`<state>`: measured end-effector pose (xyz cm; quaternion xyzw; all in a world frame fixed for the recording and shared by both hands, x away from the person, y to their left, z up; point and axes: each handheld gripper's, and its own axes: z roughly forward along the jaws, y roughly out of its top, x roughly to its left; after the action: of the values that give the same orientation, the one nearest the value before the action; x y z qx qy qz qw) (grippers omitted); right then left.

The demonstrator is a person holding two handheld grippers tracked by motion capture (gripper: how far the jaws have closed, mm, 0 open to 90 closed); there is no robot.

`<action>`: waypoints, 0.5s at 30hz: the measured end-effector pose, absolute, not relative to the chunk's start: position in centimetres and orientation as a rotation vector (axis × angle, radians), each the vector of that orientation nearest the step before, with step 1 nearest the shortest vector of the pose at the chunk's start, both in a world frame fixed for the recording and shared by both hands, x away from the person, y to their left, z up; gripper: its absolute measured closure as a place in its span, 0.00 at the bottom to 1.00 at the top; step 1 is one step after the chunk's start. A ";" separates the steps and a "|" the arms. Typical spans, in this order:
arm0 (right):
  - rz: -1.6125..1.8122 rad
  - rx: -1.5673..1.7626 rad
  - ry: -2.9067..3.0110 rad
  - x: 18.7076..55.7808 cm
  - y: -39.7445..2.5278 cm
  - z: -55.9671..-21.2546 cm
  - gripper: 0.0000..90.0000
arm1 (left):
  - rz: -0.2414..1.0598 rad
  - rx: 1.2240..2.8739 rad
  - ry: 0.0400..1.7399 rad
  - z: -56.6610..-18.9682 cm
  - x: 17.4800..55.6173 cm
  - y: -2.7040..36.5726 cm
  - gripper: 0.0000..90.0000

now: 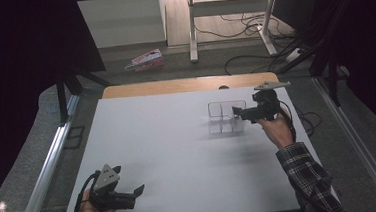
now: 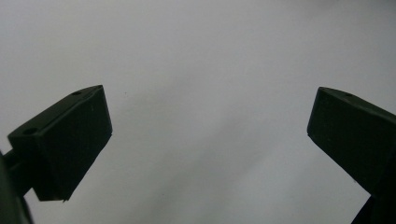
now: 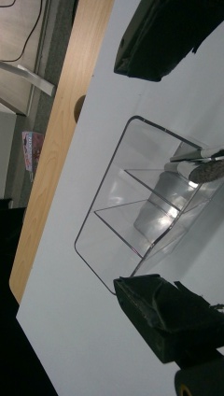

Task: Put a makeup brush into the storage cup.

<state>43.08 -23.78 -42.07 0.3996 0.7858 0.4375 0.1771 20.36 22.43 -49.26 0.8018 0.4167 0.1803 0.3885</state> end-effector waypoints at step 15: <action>1.228 1.113 2.257 42.0 -23.7 -42.5 0.00 | 0.459 2.025 1.059 -49.2 20.3 22.5 0.00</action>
<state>42.03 -23.70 -42.51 0.3918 0.7942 0.4322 0.1699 20.30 22.51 -49.20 0.7985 0.4174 0.1808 0.3944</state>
